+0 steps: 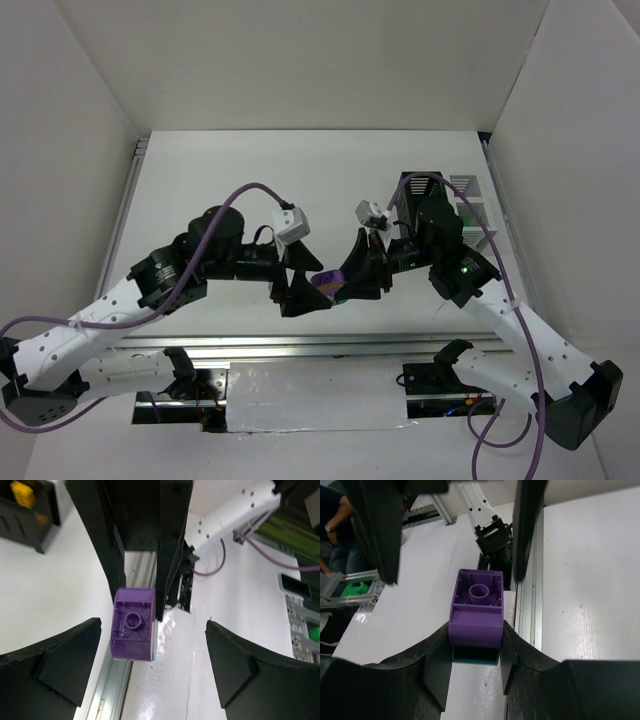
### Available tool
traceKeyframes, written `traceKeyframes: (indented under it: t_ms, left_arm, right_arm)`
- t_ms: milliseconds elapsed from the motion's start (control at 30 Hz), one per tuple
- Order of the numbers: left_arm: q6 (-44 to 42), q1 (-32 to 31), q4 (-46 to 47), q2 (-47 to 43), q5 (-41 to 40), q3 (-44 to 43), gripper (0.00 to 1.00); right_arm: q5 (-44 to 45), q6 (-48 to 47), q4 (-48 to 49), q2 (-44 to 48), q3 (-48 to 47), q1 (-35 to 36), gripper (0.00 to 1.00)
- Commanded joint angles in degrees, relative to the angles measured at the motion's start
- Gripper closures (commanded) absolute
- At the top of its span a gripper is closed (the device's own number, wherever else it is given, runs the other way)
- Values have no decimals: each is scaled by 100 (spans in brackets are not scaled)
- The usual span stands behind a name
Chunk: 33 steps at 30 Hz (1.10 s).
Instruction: Sort the legos into containers by color
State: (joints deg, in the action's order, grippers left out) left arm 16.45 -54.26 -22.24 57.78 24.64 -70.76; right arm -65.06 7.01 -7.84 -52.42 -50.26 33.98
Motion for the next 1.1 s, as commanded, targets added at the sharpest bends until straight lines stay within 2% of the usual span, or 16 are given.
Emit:
traceKeyframes:
  t_ms: [0, 233, 300, 333, 367, 433, 500, 533, 600, 667, 700, 733, 767, 933, 1033, 1067]
  left_arm:
    - [16, 3, 211, 163, 629, 176, 3]
    - [131, 3, 369, 445, 603, 133, 10]
    - [139, 3, 431, 515, 682, 107, 20]
    - [131, 3, 457, 524, 717, 106, 29]
    - [131, 3, 475, 550, 735, 106, 44]
    - [113, 3, 484, 594, 752, 98, 63]
    - [78, 3, 484, 603, 796, 106, 74]
    - [87, 3, 492, 603, 840, 124, 85]
    - [87, 3, 527, 603, 858, 168, 88]
    - [60, 3, 580, 568, 858, 212, 100]
    - [52, 3, 606, 542, 797, 229, 100]
    - [95, 3, 650, 446, 683, 282, 100]
    - [122, 3, 738, 384, 578, 308, 100]
    - [315, 3, 1107, -117, 120, 519, 100]
    - [455, 3, 1362, -223, 76, 607, 100]
    - [499, 3, 1554, -258, -37, 651, 100]
  right_arm:
    - [-411, -305, -306, -171, -326, -5, 100]
    - [-297, -621, -727, -251, -423, 21, 100]
    - [-262, -639, -921, -277, -485, 39, 100]
    - [-244, -639, -895, -277, -476, 39, 100]
    - [-236, -639, -843, -260, -450, 48, 100]
    - [-244, -639, -842, -251, -441, 39, 100]
    - [-244, -639, -799, -216, -432, 39, 100]
    - [-227, -639, -772, -207, -423, 48, 100]
    - [-218, -622, -763, -181, -432, 39, 100]
    - [-235, -569, -676, -163, -432, 48, 98]
    - [-192, -429, -597, -128, -406, 48, 78]
    - [-131, -298, -475, -93, -345, 39, 10]
    - [-60, -166, -125, -66, -153, 48, 0]
    - [204, 695, 755, 74, 428, 30, 0]
    - [492, 1872, 2369, 118, 858, 39, 0]
    - [746, 2249, 2548, 136, 921, 39, 0]
